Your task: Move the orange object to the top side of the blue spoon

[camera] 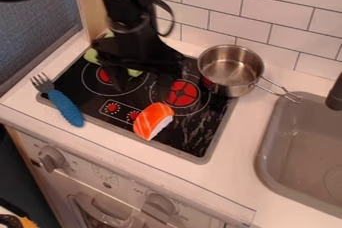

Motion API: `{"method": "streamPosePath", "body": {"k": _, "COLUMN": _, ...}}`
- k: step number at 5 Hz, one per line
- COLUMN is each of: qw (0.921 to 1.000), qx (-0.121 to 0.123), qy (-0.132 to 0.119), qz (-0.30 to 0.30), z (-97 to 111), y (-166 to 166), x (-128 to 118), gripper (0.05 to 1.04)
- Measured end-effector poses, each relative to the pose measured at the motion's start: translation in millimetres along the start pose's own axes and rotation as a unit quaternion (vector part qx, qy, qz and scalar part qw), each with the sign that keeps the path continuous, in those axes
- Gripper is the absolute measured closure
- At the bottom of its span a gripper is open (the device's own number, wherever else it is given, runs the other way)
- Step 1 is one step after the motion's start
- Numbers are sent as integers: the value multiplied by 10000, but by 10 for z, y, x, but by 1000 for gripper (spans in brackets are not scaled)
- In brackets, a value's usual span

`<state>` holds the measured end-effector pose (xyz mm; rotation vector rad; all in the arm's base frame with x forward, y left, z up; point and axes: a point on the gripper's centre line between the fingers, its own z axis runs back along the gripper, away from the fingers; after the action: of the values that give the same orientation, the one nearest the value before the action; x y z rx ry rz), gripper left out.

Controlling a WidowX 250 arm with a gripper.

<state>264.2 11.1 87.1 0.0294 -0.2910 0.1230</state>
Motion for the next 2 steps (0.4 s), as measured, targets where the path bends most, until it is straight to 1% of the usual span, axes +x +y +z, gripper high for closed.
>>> {"method": "streamPosePath", "body": {"k": 1, "qw": 9984, "qx": 53, "qy": 28, "qz": -566, "z": -230, "y": -132, "x": -77, "gripper": 85}}
{"method": "streamPosePath", "body": {"k": 2, "qw": 9961, "qx": 207, "qy": 4, "qz": -854, "z": -399, "y": -158, "x": -64, "gripper": 85}}
